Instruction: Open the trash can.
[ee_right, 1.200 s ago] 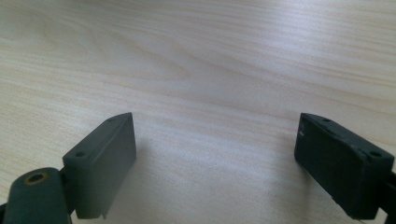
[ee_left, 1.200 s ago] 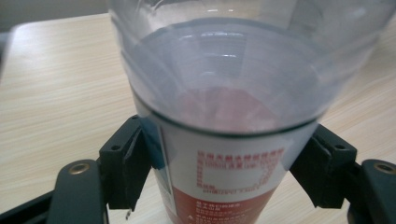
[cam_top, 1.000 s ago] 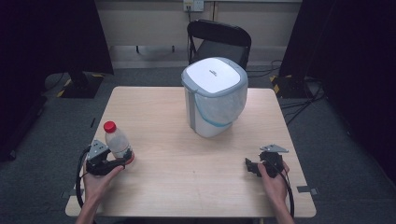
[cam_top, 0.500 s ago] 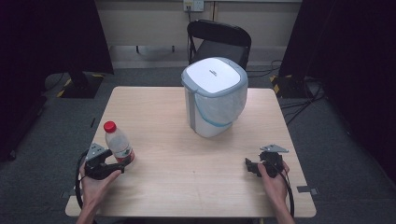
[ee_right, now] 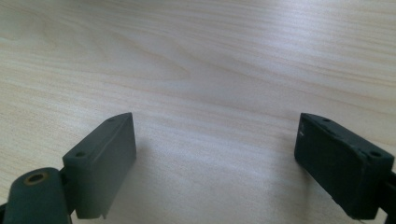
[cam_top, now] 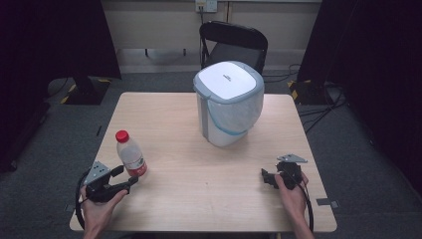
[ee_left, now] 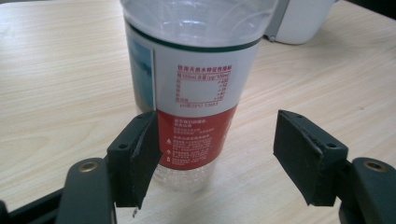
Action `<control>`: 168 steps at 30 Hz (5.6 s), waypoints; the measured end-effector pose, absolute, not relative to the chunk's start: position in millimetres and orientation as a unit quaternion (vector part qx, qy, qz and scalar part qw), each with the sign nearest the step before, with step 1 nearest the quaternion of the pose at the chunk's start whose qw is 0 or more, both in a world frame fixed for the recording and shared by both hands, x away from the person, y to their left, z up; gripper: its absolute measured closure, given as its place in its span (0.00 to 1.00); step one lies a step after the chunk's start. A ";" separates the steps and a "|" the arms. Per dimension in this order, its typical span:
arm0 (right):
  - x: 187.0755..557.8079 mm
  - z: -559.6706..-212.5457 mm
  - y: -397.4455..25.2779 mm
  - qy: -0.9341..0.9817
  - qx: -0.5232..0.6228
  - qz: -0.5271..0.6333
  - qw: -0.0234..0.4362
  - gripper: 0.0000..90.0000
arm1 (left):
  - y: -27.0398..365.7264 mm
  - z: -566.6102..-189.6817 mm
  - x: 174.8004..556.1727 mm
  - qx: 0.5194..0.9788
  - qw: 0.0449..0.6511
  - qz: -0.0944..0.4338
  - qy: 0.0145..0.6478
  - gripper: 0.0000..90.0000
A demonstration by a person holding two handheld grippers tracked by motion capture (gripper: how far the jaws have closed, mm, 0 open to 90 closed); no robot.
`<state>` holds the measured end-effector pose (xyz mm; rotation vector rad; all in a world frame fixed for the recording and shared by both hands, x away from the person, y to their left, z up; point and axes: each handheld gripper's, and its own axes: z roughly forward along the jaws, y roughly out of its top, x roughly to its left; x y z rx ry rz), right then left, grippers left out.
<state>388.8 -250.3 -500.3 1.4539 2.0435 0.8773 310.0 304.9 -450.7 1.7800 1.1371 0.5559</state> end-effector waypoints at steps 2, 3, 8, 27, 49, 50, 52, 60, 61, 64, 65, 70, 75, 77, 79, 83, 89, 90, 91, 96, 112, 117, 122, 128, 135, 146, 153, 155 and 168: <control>388.8 -500.3 -250.3 0.747 0.531 0.321 0.240 0.13 | 302.0 -449.9 305.3 0.729 0.469 0.211 0.452 0.44; 388.8 -500.3 -250.3 0.747 0.531 0.321 0.240 0.13 | 302.0 -449.9 305.3 0.729 0.469 0.211 0.452 0.45; 388.8 -500.3 -250.3 0.747 0.531 0.321 0.240 0.13 | 286.9 -449.7 304.4 0.747 0.475 0.197 0.421 0.51; 388.7 -500.3 -250.1 0.747 0.531 0.321 0.241 0.13 | 212.8 -443.5 315.6 0.788 0.461 0.180 0.366 0.69; 458.0 -466.6 -246.7 0.748 0.503 0.354 0.249 0.30 | 131.2 -439.5 439.7 0.766 0.445 0.180 0.427 0.41; 471.6 -464.3 -246.0 0.756 0.495 0.341 0.260 0.31 | 131.0 -438.9 449.9 0.763 0.439 0.191 0.435 0.40; 483.6 -460.8 -247.2 0.755 0.494 0.343 0.261 0.32 | 132.1 -439.2 455.1 0.756 0.443 0.193 0.441 0.39; 541.4 -449.5 -248.5 0.749 0.500 0.356 0.250 0.33 | 124.3 -444.2 492.3 0.748 0.434 0.201 0.461 0.40; 541.4 -449.5 -248.5 0.749 0.500 0.356 0.250 0.33 | 124.3 -444.2 492.3 0.748 0.434 0.201 0.461 0.40; 559.1 -449.9 -244.2 0.746 0.505 0.348 0.260 0.34 | 120.4 -441.6 502.9 0.738 0.440 0.215 0.465 0.41; 569.5 -456.1 -242.6 0.749 0.512 0.329 0.261 0.35 | 120.7 -441.4 510.9 0.732 0.441 0.214 0.474 0.48; 587.3 -460.2 -245.2 0.732 0.523 0.348 0.264 0.36 | 121.6 -437.6 523.3 0.723 0.440 0.212 0.489 0.47; 596.6 -456.4 -237.1 0.730 0.507 0.377 0.261 0.34 | 120.8 -435.5 528.8 0.730 0.431 0.212 0.485 0.43; 598.0 -456.4 -234.6 0.728 0.501 0.392 0.255 0.36 | 121.3 -435.4 529.0 0.731 0.431 0.212 0.484 0.43; 598.8 -460.6 -227.8 0.728 0.487 0.413 0.250 0.59 | 122.4 -435.8 529.3 0.733 0.432 0.211 0.481 0.42; 594.3 -461.6 -224.9 0.758 0.428 0.432 0.235 0.82 | 125.0 -436.4 528.3 0.727 0.438 0.213 0.484 0.51; 578.9 -460.4 -216.9 0.785 0.370 0.464 0.176 0.83 | 139.4 -438.4 529.0 0.714 0.431 0.201 0.514 0.73; 578.9 -460.4 -216.9 0.785 0.370 0.464 0.176 0.83 | 139.4 -438.4 529.0 0.714 0.431 0.201 0.514 0.75; 573.0 -462.0 -215.8 0.783 0.366 0.473 0.171 0.85 | 138.9 -439.5 527.1 0.718 0.428 0.197 0.513 0.76; 555.7 -461.2 -220.4 0.775 0.360 0.495 0.157 0.89 | 135.0 -441.5 521.9 0.718 0.430 0.200 0.509 0.85; 558.2 -470.2 -225.9 0.769 0.439 0.414 0.210 0.52 | 137.1 -453.5 519.0 0.730 0.403 0.203 0.513 0.69; 572.2 -478.0 -215.6 0.753 0.461 0.416 0.217 0.49 | 134.6 -462.1 519.3 0.726 0.405 0.206 0.516 0.70; 576.3 -479.8 -197.2 0.744 0.439 0.460 0.204 0.76 | 133.7 -462.1 518.6 0.733 0.408 0.203 0.504 0.78; 561.1 -480.8 -200.2 0.772 0.392 0.468 0.175 0.83 | 133.4 -461.6 515.0 0.746 0.406 0.209 0.484 0.88; 530.7 -486.9 -209.6 0.757 0.394 0.494 0.168 0.88 | 130.8 -460.6 511.1 0.760 0.402 0.198 0.470 0.92; 467.9 -478.4 -206.2 0.796 0.342 0.471 0.167 0.85 | 137.4 -462.1 501.0 0.756 0.408 0.186 0.478 0.93; 420.6 -474.3 -191.9 0.818 0.309 0.457 0.165 0.70 | 141.0 -462.6 492.9 0.754 0.415 0.179 0.477 0.90; 404.6 -475.7 -186.8 0.816 0.312 0.460 0.161 0.68 | 141.8 -464.0 488.1 0.752 0.414 0.184 0.480 0.86; 419.3 -486.5 -233.9 0.777 0.415 0.421 0.217 0.51 | 150.3 -469.3 439.1 0.751 0.420 0.170 0.480 0.69</control>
